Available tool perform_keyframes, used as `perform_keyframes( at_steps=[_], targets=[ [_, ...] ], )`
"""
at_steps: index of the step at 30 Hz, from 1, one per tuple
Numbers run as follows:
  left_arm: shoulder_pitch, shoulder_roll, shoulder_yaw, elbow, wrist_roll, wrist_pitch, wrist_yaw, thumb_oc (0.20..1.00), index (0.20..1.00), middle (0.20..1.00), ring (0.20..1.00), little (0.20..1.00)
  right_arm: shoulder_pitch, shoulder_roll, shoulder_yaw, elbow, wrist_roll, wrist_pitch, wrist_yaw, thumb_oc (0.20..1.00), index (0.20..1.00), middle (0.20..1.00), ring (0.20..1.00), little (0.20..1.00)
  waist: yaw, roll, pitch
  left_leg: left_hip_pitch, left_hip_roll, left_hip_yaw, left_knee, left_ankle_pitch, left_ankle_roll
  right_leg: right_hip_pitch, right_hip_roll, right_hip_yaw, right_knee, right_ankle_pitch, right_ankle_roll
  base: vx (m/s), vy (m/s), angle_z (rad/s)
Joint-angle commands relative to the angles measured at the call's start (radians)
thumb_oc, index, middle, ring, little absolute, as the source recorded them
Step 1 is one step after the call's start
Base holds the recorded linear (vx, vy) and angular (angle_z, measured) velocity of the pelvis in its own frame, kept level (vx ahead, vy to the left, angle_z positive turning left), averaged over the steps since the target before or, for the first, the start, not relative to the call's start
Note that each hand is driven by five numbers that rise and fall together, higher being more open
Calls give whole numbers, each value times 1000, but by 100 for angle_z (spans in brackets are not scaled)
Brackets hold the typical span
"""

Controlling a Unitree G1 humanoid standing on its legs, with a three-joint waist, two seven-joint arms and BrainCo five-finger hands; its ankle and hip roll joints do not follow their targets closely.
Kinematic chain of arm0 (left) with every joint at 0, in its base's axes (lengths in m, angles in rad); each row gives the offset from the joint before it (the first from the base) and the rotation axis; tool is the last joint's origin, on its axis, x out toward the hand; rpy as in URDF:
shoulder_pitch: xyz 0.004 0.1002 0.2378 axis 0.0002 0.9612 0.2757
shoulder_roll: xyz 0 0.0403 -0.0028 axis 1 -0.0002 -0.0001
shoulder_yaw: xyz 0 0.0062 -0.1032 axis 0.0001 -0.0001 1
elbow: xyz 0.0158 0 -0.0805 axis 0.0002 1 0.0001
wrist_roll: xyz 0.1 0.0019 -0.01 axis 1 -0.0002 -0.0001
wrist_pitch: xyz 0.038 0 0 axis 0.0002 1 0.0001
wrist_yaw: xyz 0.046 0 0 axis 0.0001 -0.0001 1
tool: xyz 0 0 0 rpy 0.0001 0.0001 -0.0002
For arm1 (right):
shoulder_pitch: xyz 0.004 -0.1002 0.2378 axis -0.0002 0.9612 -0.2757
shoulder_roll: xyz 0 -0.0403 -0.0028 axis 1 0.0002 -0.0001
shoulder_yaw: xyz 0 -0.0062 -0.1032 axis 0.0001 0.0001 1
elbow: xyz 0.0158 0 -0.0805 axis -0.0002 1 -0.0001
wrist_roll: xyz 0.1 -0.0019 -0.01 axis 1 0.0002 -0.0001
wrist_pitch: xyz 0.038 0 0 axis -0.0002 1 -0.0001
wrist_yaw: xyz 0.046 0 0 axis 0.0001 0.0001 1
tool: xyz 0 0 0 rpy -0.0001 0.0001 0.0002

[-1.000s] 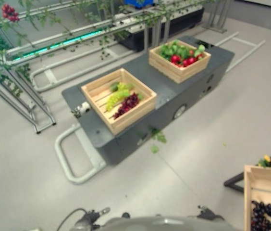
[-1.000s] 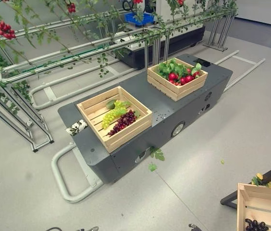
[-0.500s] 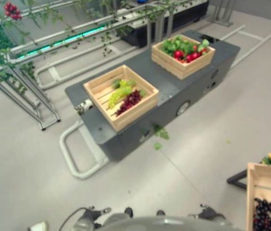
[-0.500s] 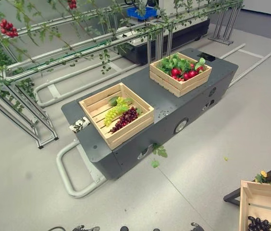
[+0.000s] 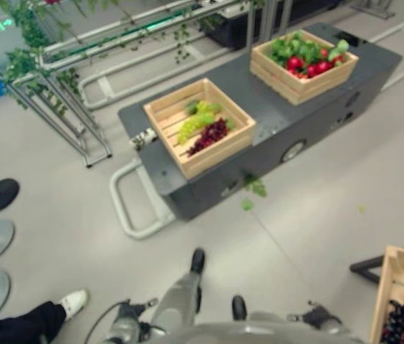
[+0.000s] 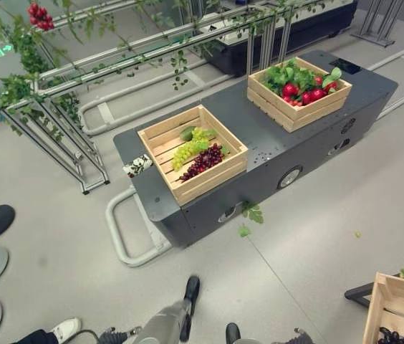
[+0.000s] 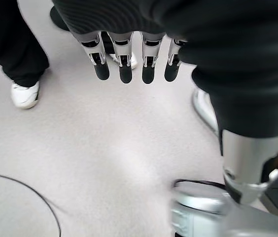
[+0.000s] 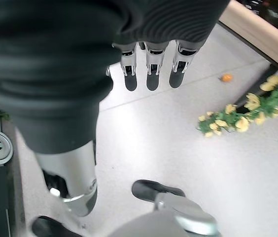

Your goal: Pick up the fruits from the basket on one side to the basket on the other side

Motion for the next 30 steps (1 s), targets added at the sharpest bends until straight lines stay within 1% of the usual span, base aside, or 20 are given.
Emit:
perform_keyframes(
  at_steps=[1,2,3,4,6,8,9,11,13,14,15,16,18,19,22,23,26,27,29,30],
  targets=[
    [12,-30,-6,-41,-33,-10,9,1000,1000,1000,1000,1000,45,15,19,-21,31,-19,-21,1000,1000,1000,1000,1000,22,-27,-40,-104,11,28,32,102,96,29,110,-60,-27,-78,148,141,14,-73],
    [20,-28,1,-34,-37,-5,4,1000,1000,1000,1000,1000,37,15,25,-24,35,-21,-21,1000,1000,1000,1000,1000,38,-15,-41,-95,34,31,-3,146,88,54,135,-36,-27,-98,133,142,30,-67],
    [24,-28,3,-34,-37,-4,2,1000,1000,1000,1000,1000,34,16,28,-26,35,-21,-21,1000,1000,1000,1000,1000,43,-10,-44,-88,40,32,-8,161,86,61,143,-28,-27,-105,128,196,55,-79],
    [32,-26,7,-30,-32,-2,-1,1000,1000,1000,1000,1000,27,19,34,-27,35,-21,-21,1000,1000,1000,1000,1000,51,-1,-53,-43,42,22,-39,166,96,68,155,-14,-27,-112,126,152,74,-52],
    [47,-27,16,-19,-36,-4,1,1000,1000,1000,1000,1000,21,24,44,-26,31,-22,-18,1000,1000,1000,1000,1000,56,6,-79,21,61,-32,-83,183,89,80,164,23,-27,-126,123,182,107,-65],
    [53,-28,18,-19,-38,-5,2,1000,1000,1000,1000,1000,22,25,49,-28,29,-23,-17,1000,1000,1000,1000,1000,56,7,-86,48,73,-34,-98,189,84,87,161,33,-27,-131,121,161,104,-85],
    [54,-25,20,-26,-43,-9,6,1000,1000,1000,1000,1000,25,31,58,-41,24,-24,-9,1000,1000,1000,1000,1000,55,6,-94,69,99,-21,-95,192,74,103,151,44,-27,-150,122,134,97,-28],
    [49,-18,16,-40,-45,-15,12,1000,1000,1000,1000,1000,22,38,68,-55,22,-25,-7,1000,1000,1000,1000,1000,61,-3,-93,82,109,-14,-99,194,74,115,136,51,-27,-162,124,197,150,-28],
    [43,-16,13,-47,-47,-19,15,1000,1000,1000,1000,1000,18,40,67,-57,24,-26,-7,1000,1000,1000,1000,1000,64,-7,-90,76,107,-11,-96,196,74,119,127,50,-27,-171,128,142,142,-14],
    [30,-9,9,-66,-49,-23,21,1000,1000,1000,1000,1000,7,45,64,-59,30,-24,-8,1000,1000,1000,1000,1000,64,-20,-93,74,101,6,-91,178,88,126,101,48,-27,-183,140,154,167,5],
    [25,-5,4,-72,-44,-23,24,1000,1000,1000,1000,1000,8,48,65,-58,30,-24,-8,1000,1000,1000,1000,1000,67,-25,-94,66,100,15,-80,181,86,132,87,42,-27,-189,146,224,239,11],
    [17,3,3,-87,-37,-22,25,1000,1000,1000,1000,1000,5,52,63,-58,30,-23,-7,1000,1000,1000,1000,1000,68,-37,-102,59,89,35,-62,164,101,138,66,36,-27,-196,157,175,182,7],
    [16,7,1,-92,-30,-22,26,1000,1000,1000,1000,1000,2,55,61,-60,30,-21,-7,1000,1000,1000,1000,1000,68,-45,-109,56,83,49,-55,152,112,136,51,32,-27,-195,163,131,136,4],
    [8,21,0,-100,-15,-22,35,1000,1000,1000,1000,1000,-1,68,61,-64,34,-22,-6,1000,1000,1000,1000,1000,68,-69,-132,59,62,69,-55,135,124,122,20,19,-21,-183,182,108,121,-4],
    [-6,32,-4,-118,-15,-25,36,1000,1000,1000,1000,1000,-15,72,70,-79,35,-22,-5,1000,1000,1000,1000,1000,72,-79,-145,54,58,80,-42,116,128,98,4,21,-14,-182,194,75,103,-9],
    [-17,47,-10,-158,-14,-29,39,1000,1000,1000,1000,1000,-21,74,75,-108,37,-24,-6,1000,1000,1000,1000,1000,74,-91,-160,45,53,88,-36,111,127,89,-10,19,-13,-185,201,114,134,-19],
    [-31,58,-18,-187,-7,-30,43,1000,1000,1000,1000,1000,-22,76,77,-133,39,-24,-5,1000,1000,1000,1000,1000,69,-100,-165,35,46,96,-20,105,129,83,-15,12,-13,-188,199,68,72,-11],
    [-44,63,-36,-220,12,-27,43,1000,1000,1000,1000,1000,-21,76,73,-143,42,-23,-6,1000,1000,1000,1000,1000,65,-112,-170,24,25,87,-10,87,147,81,-22,1,-4,-191,206,55,47,8],
    [-49,63,-44,-224,20,-25,44,1000,1000,1000,1000,1000,-18,77,70,-143,47,-23,-7,1000,1000,1000,1000,1000,60,-116,-172,21,17,86,-6,84,148,80,-25,-9,-4,-189,211,67,82,15],
    [-53,64,-50,-225,38,-18,39,1000,1000,1000,1000,1000,-8,77,52,-138,60,-22,-4,1000,1000,1000,1000,1000,48,-123,-177,27,-4,83,-1,58,164,72,-37,-20,7,-175,227,74,144,20]
  ],
)
